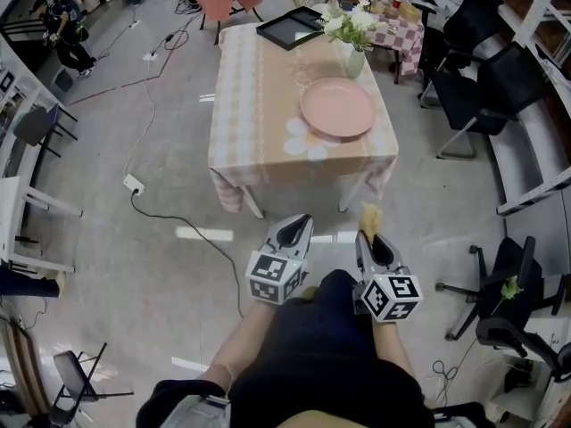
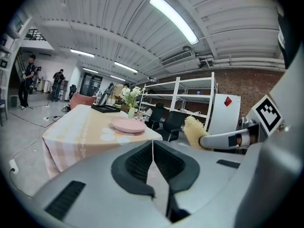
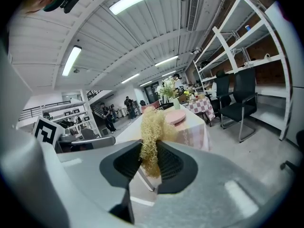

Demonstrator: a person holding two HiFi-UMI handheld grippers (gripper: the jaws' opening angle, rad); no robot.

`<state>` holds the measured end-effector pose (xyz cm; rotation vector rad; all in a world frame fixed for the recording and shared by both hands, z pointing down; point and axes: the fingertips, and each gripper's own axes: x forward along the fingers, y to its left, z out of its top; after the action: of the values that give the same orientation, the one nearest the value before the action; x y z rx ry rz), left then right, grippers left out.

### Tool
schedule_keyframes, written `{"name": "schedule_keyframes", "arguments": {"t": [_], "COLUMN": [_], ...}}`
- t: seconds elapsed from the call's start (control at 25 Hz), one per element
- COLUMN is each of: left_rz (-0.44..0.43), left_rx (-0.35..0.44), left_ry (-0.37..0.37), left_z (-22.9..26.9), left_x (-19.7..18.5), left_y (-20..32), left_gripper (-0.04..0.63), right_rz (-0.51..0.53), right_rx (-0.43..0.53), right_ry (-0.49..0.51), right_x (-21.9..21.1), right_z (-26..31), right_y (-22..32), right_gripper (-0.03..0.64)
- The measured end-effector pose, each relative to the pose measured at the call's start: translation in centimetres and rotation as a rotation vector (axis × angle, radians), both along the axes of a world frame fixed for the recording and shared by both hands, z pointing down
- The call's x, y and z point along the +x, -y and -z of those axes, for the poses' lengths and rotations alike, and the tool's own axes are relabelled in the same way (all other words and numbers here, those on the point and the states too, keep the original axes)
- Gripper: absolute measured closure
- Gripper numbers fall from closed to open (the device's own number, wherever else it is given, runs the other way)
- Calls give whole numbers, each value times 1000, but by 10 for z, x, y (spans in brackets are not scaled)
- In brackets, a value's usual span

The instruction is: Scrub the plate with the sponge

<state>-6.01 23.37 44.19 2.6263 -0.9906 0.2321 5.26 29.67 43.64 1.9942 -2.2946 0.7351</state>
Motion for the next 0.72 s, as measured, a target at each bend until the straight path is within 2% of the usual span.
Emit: {"name": "schedule_keyframes", "arguments": {"t": [0.4, 0.72], "left_rz": [15, 40], "left_rx": [-38, -31], "left_ry": [-1, 9], "left_z": [-13, -13], "left_x": [-1, 5], "left_y": [5, 33], "left_gripper": [578, 578], "right_rz": [-33, -13], "right_rx": [-13, -1], "right_ry": [1, 8], "right_x": [15, 24], "right_z": [-4, -4], "right_y": [4, 38], "right_gripper": [535, 535]}}
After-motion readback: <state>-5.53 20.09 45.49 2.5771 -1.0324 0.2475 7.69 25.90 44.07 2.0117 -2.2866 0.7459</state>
